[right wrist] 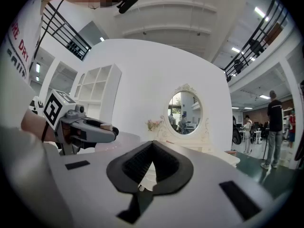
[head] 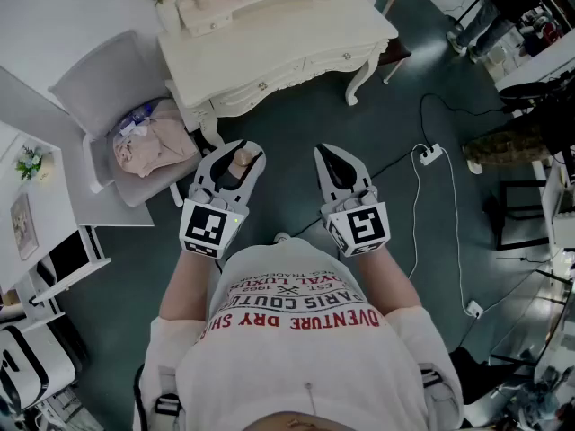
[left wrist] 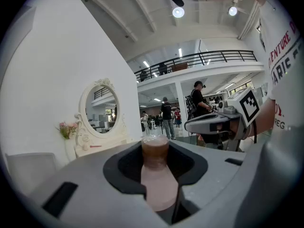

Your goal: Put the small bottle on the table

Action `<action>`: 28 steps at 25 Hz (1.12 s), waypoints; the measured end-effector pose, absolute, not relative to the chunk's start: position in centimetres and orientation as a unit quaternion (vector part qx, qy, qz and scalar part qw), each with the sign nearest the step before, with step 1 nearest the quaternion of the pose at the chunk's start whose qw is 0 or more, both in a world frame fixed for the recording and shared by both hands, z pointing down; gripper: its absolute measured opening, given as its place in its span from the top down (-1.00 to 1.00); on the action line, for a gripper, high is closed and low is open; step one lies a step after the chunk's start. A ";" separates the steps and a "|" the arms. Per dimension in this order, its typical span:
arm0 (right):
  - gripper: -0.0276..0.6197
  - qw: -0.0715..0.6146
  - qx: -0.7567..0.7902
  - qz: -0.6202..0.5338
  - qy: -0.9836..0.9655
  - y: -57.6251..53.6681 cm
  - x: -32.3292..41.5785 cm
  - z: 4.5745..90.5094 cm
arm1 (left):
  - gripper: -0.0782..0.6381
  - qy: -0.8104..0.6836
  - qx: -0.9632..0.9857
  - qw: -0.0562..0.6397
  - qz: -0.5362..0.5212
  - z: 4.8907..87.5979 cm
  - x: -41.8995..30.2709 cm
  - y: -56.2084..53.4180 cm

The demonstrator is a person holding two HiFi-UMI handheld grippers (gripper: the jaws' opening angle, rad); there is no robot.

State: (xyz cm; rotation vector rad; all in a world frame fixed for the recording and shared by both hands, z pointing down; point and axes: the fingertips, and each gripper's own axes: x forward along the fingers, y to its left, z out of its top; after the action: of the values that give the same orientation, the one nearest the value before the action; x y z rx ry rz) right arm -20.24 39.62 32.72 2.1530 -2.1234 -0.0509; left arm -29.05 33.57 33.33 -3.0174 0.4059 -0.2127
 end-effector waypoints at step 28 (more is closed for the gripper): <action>0.92 0.047 0.738 0.033 -0.672 37.4 -15.5 35.3 | 0.40 0.138 -0.987 0.014 -0.080 35.2 -25.6 30.9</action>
State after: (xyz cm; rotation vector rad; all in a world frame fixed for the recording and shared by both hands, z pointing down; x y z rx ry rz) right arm -15.53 37.45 35.32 2.2508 -2.0508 0.1004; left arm -25.57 30.90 35.20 -3.0735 0.4295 -0.2483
